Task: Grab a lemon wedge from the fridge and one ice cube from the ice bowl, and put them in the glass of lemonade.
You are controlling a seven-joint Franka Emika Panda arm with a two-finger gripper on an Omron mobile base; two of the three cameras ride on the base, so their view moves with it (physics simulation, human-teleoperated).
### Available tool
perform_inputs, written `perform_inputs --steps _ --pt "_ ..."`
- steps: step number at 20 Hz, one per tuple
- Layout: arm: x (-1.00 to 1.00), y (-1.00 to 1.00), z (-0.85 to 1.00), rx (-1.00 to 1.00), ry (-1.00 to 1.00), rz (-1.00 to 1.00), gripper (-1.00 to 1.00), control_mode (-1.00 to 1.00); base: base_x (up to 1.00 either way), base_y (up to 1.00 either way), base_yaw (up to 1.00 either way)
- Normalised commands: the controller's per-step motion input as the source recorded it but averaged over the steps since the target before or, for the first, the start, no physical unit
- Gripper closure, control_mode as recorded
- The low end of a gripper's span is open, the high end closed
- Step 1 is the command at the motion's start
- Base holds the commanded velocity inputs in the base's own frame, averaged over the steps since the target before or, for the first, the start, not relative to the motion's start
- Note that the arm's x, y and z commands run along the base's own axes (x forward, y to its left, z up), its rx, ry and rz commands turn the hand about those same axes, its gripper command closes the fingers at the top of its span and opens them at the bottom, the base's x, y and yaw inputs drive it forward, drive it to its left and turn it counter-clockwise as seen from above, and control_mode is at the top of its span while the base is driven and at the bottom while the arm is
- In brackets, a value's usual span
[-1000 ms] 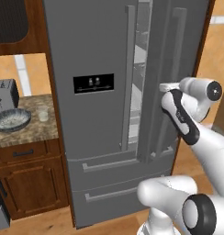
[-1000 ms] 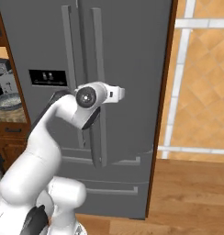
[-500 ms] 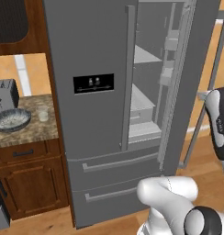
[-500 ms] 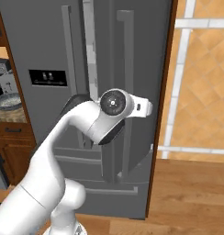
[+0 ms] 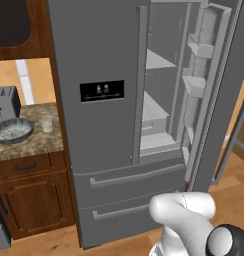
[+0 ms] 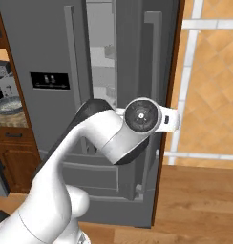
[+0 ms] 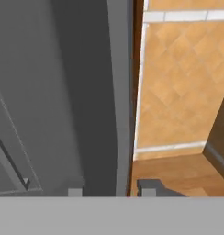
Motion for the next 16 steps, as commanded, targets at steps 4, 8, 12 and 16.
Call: perform_inputs --steps 4,8,12,16 --pt "-0.75 0.32 0.77 -0.2 -0.23 0.01 -1.0 -1.0 0.0 0.0 0.0" --pt "-0.81 0.6 0.59 -0.44 -0.17 0.0 -1.0 -1.0 0.0 0.0 0.0" --pt "-0.15 1.0 0.03 -0.72 0.09 0.0 -1.0 -1.0 0.0 0.0 0.0" --pt "0.11 1.0 -0.09 -0.76 0.19 0.0 -1.0 -1.0 0.0 0.0 0.0"
